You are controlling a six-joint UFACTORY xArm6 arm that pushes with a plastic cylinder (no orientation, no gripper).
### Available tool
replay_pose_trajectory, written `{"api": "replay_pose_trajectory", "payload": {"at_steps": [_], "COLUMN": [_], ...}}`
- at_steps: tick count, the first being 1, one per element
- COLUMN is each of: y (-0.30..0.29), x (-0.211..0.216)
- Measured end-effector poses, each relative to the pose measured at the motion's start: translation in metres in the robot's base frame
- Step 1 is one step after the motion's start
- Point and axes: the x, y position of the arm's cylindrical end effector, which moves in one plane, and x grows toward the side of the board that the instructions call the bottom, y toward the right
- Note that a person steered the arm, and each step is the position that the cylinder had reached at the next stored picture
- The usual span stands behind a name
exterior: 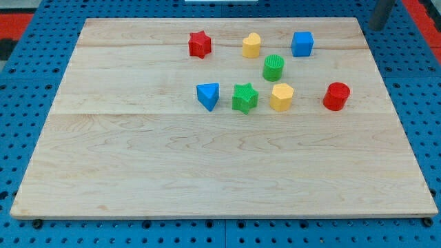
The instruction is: Move the green star to the left bottom corner of the board
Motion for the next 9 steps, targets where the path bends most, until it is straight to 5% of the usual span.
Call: {"api": "replay_pose_trajectory", "payload": {"at_steps": [4,9], "y": [-0.051,-0.179], "x": [0.093,0.140]}}
